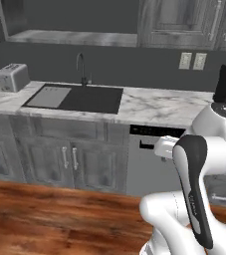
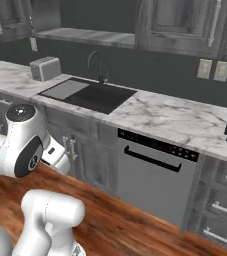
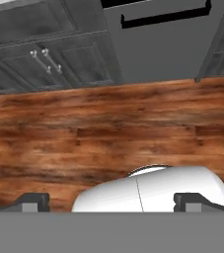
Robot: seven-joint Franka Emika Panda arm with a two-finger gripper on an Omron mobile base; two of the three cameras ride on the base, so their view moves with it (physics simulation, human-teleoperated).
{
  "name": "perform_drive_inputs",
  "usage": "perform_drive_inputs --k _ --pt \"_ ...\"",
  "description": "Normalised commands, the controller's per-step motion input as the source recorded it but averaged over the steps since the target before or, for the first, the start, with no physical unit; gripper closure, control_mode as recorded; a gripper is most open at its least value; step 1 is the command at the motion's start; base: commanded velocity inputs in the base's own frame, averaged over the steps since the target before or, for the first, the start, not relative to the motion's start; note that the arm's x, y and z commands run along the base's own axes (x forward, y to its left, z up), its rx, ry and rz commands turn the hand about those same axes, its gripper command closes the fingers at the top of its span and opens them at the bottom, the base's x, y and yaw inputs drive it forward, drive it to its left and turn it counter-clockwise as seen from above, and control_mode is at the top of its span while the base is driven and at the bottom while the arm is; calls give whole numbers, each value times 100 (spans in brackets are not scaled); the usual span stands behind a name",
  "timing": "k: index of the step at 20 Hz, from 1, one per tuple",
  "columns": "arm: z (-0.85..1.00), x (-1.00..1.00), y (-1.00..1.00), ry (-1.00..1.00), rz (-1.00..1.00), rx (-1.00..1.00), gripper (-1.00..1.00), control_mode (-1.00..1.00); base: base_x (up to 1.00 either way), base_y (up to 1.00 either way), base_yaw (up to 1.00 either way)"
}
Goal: Move the bowls from the cabinet to the plates on the dining table.
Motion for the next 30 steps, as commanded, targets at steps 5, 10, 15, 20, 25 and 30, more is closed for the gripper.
perform_drive_inputs --k 5,10,15,20,25,30 --pt "0 0 0 0 0 0 -100 100 0 0 -39" --pt "0 0 0 0 0 0 -100 100 0 0 -38" --pt "0 0 0 0 0 0 -100 100 0 0 -30" --pt "0 0 0 0 0 0 -100 100 -2 2 -21" --pt "0 0 0 0 0 0 -100 100 -1 2 0" --pt "0 0 0 0 0 0 -100 100 0 33 0"
